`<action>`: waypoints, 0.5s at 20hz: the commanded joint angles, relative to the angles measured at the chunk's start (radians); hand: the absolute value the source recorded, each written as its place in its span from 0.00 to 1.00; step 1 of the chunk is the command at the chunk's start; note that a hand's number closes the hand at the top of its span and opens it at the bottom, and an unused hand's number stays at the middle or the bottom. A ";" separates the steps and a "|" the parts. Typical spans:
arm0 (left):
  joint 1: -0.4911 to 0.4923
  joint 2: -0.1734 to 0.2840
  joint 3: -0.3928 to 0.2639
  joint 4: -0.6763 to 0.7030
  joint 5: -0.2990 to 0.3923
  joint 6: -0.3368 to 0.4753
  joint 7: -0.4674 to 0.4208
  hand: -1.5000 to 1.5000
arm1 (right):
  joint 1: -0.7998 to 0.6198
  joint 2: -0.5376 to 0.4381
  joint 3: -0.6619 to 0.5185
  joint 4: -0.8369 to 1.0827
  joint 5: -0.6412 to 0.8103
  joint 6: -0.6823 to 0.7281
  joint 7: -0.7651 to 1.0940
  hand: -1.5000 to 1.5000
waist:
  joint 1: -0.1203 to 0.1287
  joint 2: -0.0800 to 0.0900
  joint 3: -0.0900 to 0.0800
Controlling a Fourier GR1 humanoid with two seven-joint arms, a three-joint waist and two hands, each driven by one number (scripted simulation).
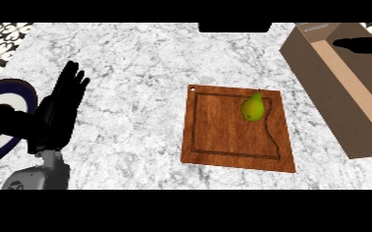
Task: Pick the lemon from the cutting board and place it in the cardboard box
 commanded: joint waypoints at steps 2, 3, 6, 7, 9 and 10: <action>-0.018 -0.008 -0.004 -0.011 0.001 0.007 0.004 0.50 | -0.044 0.000 -0.146 0.003 -0.215 0.082 0.004 0.00 | -0.007 -0.001 0.000; -0.037 0.003 0.005 0.003 -0.018 0.031 0.039 0.50 | -0.012 -0.017 -0.163 -0.015 -0.249 0.122 -0.007 0.00 | -0.015 -0.002 0.000; 0.059 -0.013 -0.005 -0.015 -0.010 0.000 -0.041 0.50 | 0.064 -0.009 -0.197 -0.072 -0.325 0.146 -0.035 0.00 | -0.011 -0.004 -0.001; 0.031 0.014 -0.001 -0.029 0.001 -0.019 0.001 0.50 | 0.035 -0.031 -0.222 -0.024 -0.345 0.128 -0.040 0.00 | -0.004 -0.001 -0.001; 0.010 -0.006 0.008 0.046 0.007 -0.021 -0.056 0.50 | 0.118 -0.008 -0.202 -0.085 -0.366 0.117 -0.053 0.00 | -0.009 0.000 -0.001; 0.026 -0.017 -0.006 0.009 -0.011 0.004 -0.033 0.50 | 0.145 -0.060 -0.242 -0.050 -0.396 0.150 -0.110 0.00 | -0.007 0.000 -0.001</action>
